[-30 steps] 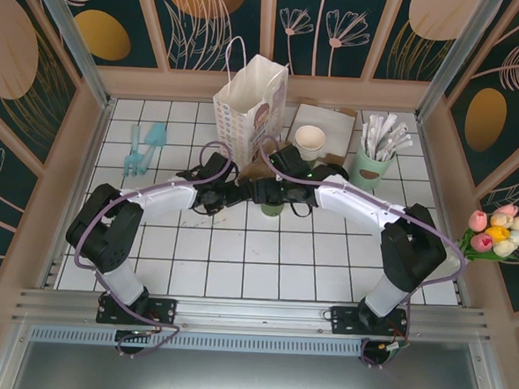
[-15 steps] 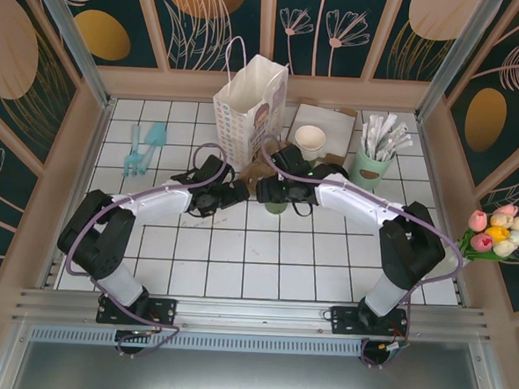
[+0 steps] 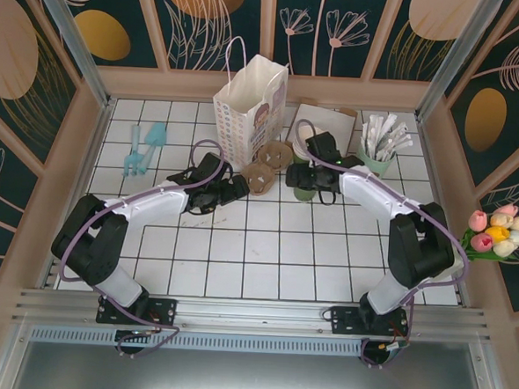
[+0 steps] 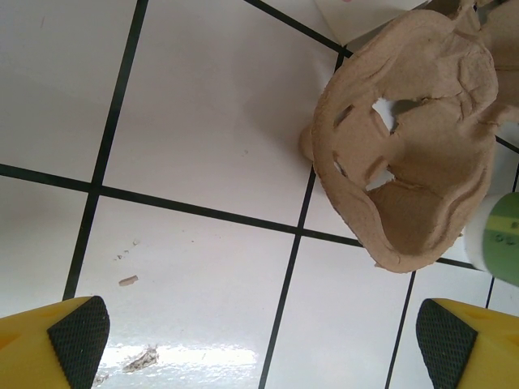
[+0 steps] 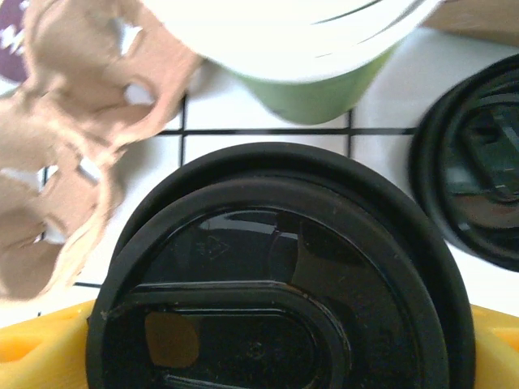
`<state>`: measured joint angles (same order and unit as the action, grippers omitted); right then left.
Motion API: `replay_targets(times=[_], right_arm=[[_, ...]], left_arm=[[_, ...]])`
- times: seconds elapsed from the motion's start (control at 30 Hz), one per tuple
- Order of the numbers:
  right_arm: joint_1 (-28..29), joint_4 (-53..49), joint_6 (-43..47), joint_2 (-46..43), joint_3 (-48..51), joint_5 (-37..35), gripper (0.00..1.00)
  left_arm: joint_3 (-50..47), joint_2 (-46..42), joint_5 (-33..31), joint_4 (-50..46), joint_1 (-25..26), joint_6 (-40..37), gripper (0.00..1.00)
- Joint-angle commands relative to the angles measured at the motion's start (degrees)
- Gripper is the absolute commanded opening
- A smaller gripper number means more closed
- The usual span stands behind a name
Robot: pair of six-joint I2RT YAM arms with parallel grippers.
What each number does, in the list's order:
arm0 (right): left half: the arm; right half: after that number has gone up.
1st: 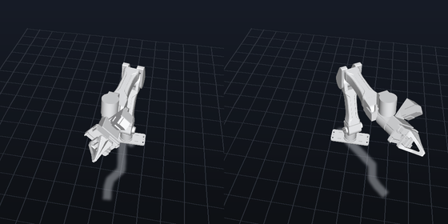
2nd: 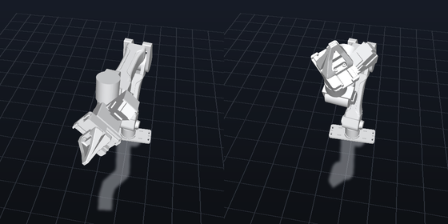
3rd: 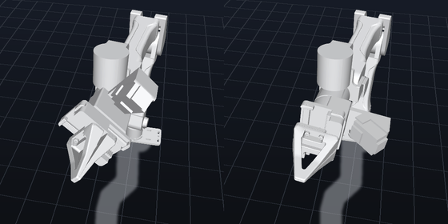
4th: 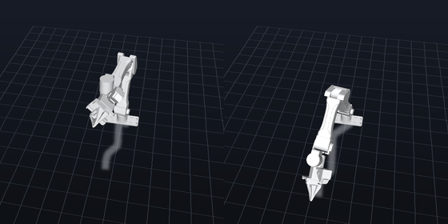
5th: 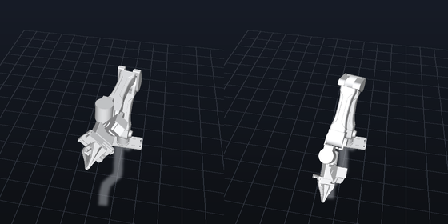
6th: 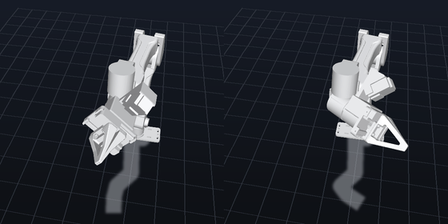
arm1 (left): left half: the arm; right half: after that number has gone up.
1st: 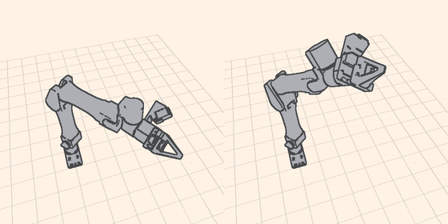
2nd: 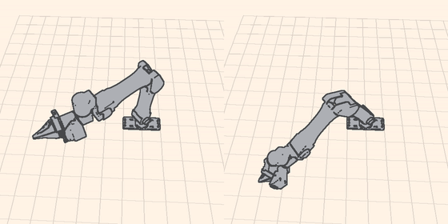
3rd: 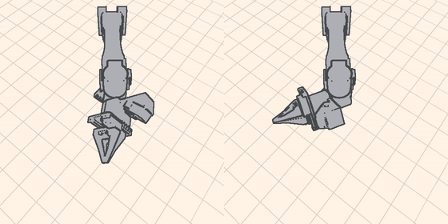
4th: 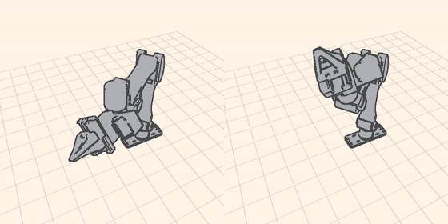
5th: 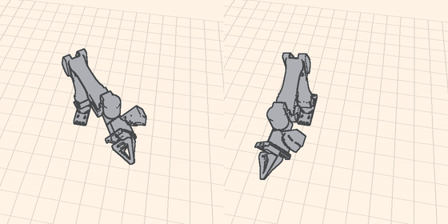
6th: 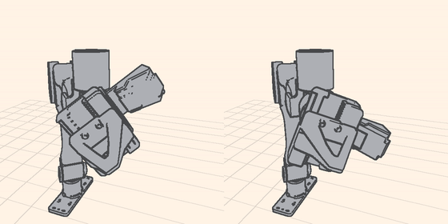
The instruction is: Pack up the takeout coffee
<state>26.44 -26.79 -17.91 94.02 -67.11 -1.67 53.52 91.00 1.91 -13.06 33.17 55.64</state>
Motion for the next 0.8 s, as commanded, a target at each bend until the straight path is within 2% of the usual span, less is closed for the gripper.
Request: replay_targets(times=[0.0, 0.4, 0.77], right_arm=[[-2.41, 1.14, 1.78, 0.29, -0.45, -1.62, 0.9], [-9.84, 6.23, 2.05, 1.89, -0.28, -1.4, 0.9], [-12.15, 8.94, 2.19, 5.4, -1.75, -1.58, 0.91]], left_arm=[[-0.02, -0.67, -1.37, 0.25, 0.18, -0.2, 0.98], [0.62, -0.52, -1.82, -0.88, 0.19, -0.42, 0.99], [0.43, -0.81, -1.87, -1.07, 0.17, -0.31, 0.98]])
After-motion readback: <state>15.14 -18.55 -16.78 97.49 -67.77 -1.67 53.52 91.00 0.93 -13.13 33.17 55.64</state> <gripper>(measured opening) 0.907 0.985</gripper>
